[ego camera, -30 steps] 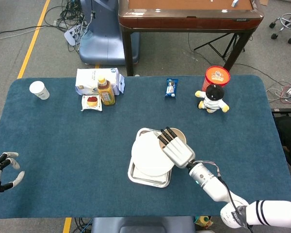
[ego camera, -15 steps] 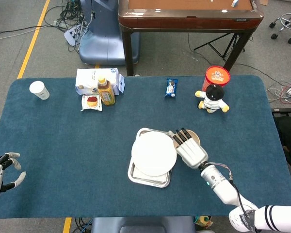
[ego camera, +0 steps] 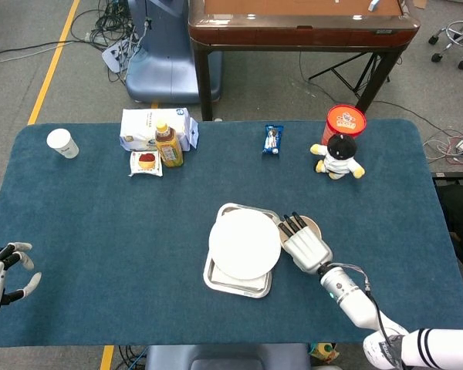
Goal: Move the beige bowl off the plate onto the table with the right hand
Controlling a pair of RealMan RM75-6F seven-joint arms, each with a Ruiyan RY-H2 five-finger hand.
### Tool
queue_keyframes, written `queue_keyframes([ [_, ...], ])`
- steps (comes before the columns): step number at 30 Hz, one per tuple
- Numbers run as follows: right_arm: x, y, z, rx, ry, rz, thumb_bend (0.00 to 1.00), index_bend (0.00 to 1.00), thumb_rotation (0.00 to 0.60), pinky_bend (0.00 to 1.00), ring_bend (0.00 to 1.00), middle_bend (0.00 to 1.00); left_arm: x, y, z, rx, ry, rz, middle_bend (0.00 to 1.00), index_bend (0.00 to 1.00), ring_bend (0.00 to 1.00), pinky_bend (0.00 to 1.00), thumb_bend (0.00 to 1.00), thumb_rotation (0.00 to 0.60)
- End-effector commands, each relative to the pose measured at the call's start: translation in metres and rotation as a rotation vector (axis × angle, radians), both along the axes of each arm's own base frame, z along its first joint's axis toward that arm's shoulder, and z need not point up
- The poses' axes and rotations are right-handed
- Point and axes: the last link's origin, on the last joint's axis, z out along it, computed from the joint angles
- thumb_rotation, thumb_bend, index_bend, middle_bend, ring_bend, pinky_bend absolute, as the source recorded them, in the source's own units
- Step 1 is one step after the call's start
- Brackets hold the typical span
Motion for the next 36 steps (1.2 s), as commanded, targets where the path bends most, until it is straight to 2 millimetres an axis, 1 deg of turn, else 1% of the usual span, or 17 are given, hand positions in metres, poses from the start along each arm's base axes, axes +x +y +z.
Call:
queue_keyframes([
  [1,0.0,0.0,-0.001,0.002,0.0,-0.003,0.38,0.59,0.6,0.02,0.0,0.0,0.0,0.0,0.0,0.0,-0.002,0.001,0.34,0.58,0.34,0.52,0.26,0.6],
  [5,0.002,0.0,0.0,-0.001,-0.005,0.0,0.27,0.48,0.6,0.02,0.0,0.0,0.0,0.0,0.0,0.0,-0.002,0.002,0.34,0.58,0.34,0.52,0.26,0.6],
  [8,0.005,0.0,0.002,-0.005,-0.008,0.004,0.23,0.42,0.6,0.02,0.0,0.0,0.0,0.0,0.001,0.0,-0.002,0.001,0.34,0.58,0.34,0.52,0.26,0.6],
  [11,0.01,0.001,0.007,-0.012,-0.015,0.013,0.19,0.37,0.6,0.02,0.0,0.0,0.0,0.0,0.001,0.001,-0.004,0.001,0.34,0.58,0.34,0.52,0.26,0.6],
  [16,0.021,0.003,0.02,-0.04,-0.025,0.028,0.15,0.36,0.6,0.02,0.0,0.0,0.0,0.0,0.001,0.0,-0.004,0.001,0.34,0.58,0.34,0.52,0.26,0.6],
  [20,0.028,0.005,0.04,-0.08,-0.051,0.004,0.12,0.36,0.6,0.01,0.0,0.01,0.0,0.0,0.0,-0.003,-0.003,0.002,0.34,0.58,0.34,0.52,0.26,0.6],
  [24,0.028,0.008,0.062,-0.157,-0.071,-0.025,0.12,0.36,0.6,0.01,0.0,0.05,0.0,0.0,-0.001,-0.005,0.0,0.003,0.34,0.58,0.34,0.52,0.26,0.6],
  [27,0.024,0.012,0.077,-0.224,-0.068,-0.038,0.12,0.36,0.6,0.01,0.0,0.08,-0.001,0.0,-0.001,-0.006,0.006,0.003,0.34,0.58,0.34,0.52,0.26,0.6],
  [31,0.011,0.019,0.098,-0.301,-0.056,-0.073,0.12,0.36,0.6,0.01,0.0,0.1,0.001,0.0,-0.002,-0.004,0.011,-0.001,0.34,0.58,0.34,0.52,0.26,0.6],
  [36,-0.017,0.035,0.126,-0.436,-0.101,-0.166,0.12,0.36,0.6,0.02,0.0,0.1,0.003,-0.001,-0.004,-0.011,0.016,-0.008,0.34,0.58,0.34,0.52,0.26,0.6],
])
